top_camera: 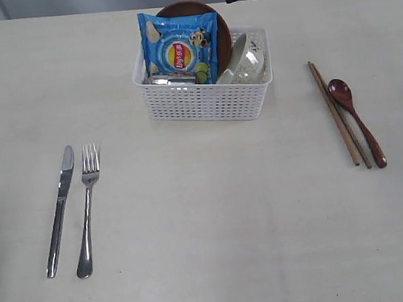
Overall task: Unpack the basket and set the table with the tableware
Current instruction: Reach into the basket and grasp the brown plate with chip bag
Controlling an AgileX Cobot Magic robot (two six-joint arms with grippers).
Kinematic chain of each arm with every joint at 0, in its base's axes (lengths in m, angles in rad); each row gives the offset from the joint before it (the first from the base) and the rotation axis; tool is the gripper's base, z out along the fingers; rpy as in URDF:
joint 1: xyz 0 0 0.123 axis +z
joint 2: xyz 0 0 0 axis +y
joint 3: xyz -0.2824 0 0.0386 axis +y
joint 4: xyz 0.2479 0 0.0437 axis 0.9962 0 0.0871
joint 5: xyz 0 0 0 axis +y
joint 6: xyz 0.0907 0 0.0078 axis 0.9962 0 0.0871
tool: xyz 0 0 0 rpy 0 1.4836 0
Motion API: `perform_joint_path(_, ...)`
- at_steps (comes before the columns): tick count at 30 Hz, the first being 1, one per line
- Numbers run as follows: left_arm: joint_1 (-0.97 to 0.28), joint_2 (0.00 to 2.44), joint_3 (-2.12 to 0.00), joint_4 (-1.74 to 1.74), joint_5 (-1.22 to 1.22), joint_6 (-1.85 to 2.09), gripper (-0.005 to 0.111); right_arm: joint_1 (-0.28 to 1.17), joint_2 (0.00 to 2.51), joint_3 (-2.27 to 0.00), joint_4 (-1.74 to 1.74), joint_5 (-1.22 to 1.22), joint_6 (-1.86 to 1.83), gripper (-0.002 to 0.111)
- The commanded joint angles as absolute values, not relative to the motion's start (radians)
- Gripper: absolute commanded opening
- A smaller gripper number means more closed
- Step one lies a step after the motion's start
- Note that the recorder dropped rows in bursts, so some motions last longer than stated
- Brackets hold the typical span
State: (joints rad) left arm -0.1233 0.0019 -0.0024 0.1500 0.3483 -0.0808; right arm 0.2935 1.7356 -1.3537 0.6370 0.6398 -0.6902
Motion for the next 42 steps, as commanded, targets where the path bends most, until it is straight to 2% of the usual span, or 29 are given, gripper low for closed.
perform_joint_path(1,-0.128,0.0,0.0,0.148,0.348,-0.083,0.0,0.306,1.73,-1.36,0.7,0.572,-0.843,0.048)
perform_joint_path(15,-0.128,0.0,0.0,0.148,0.348,-0.083,0.0,0.306,1.798,-1.375,0.83,0.559,-0.899,0.048)
perform_joint_path(32,-0.128,0.0,0.0,0.148,0.348,-0.083,0.0,0.294,2.107,-1.677,0.805,0.719,-0.93,0.048)
perform_joint_path(34,-0.128,0.0,0.0,0.148,0.348,-0.083,0.0,0.287,2.119,-1.692,0.8,0.73,-0.93,0.051)
perform_joint_path(35,-0.128,0.0,0.0,0.148,0.348,-0.083,0.0,0.273,2.123,-1.71,0.8,0.764,-0.93,0.059)
perform_joint_path(37,-0.128,0.0,0.0,0.148,0.348,-0.083,0.0,0.26,2.123,-1.724,0.805,0.803,-0.93,0.066)
perform_joint_path(42,-0.128,0.0,0.0,0.148,0.348,-0.083,0.0,0.245,2.15,-1.731,0.803,0.799,-0.969,0.067)
